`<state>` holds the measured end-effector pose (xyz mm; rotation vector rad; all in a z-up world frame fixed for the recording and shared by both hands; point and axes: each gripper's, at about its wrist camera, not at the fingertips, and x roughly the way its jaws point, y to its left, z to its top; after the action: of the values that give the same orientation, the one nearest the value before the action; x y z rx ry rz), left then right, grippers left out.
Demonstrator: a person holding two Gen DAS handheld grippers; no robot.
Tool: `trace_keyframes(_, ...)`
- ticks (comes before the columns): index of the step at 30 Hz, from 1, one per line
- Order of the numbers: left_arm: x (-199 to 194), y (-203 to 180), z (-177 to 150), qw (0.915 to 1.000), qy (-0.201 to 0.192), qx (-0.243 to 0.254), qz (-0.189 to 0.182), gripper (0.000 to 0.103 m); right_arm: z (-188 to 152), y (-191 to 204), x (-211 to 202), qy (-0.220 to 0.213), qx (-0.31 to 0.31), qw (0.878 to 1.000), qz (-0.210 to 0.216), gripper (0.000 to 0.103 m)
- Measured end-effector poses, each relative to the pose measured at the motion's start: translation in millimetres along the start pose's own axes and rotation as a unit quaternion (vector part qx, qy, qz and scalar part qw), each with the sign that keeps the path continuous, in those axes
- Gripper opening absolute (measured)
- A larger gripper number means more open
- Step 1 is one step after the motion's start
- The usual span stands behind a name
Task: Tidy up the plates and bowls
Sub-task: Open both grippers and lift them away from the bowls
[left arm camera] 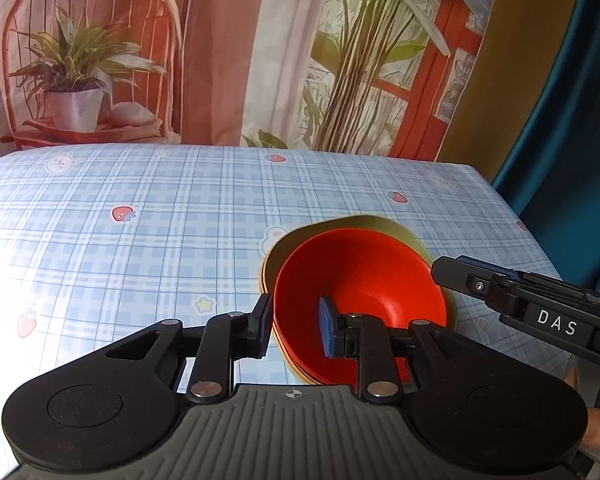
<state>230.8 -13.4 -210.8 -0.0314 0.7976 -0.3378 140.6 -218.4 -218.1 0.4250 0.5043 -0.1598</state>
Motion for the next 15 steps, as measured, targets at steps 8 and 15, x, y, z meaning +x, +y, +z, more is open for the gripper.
trace_keyframes(8,-19.9,-10.4,0.0,0.9991,-0.032,0.021,0.018,0.047,3.0,4.9,-18.8,-0.018,-0.014,1.0,-0.019,0.057)
trace_keyframes(15,-49.5,-14.5,-2.8,0.9961,-0.066,0.034,0.047,0.072,8.3,18.5,-40.8,-0.033,-0.034,0.998,-0.036,0.085)
